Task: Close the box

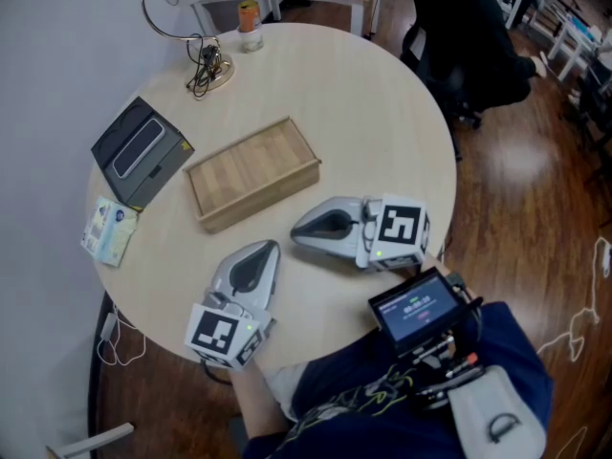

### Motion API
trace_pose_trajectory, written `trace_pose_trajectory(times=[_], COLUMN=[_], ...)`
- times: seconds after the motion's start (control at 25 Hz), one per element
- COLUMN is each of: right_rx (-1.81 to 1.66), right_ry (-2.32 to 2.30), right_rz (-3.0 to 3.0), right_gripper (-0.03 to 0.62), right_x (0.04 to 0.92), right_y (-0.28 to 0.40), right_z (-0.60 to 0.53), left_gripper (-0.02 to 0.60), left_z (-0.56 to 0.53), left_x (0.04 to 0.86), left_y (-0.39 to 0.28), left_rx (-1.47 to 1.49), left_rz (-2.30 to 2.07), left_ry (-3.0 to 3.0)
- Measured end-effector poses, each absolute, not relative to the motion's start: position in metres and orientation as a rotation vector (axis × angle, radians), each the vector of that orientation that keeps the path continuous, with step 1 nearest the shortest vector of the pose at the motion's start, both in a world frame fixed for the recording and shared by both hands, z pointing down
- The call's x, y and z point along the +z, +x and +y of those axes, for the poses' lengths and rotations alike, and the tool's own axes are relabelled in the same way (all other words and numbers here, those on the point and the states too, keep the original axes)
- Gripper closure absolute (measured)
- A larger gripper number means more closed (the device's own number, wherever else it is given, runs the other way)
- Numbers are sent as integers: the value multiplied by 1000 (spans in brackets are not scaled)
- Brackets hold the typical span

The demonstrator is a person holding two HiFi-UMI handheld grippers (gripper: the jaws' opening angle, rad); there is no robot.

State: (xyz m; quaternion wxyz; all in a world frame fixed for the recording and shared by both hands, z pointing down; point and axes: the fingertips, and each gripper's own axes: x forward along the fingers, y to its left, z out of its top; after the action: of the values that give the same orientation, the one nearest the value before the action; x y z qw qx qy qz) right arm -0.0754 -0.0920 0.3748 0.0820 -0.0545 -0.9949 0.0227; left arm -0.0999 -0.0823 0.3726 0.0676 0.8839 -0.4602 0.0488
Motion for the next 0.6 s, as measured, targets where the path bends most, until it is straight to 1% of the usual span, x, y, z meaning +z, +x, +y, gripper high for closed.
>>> trace_pose_trajectory(times=[0.6], right_rx=[69], right_ry=[-163], right_rz=[-2970], right_gripper=[594], right_x=[375], right_y=[-75], right_z=[-92], left_gripper=[581], left_z=[-83], left_x=[372], left_y=[-100], left_rx=[158], left_rz=[-1389], left_ry=[2674])
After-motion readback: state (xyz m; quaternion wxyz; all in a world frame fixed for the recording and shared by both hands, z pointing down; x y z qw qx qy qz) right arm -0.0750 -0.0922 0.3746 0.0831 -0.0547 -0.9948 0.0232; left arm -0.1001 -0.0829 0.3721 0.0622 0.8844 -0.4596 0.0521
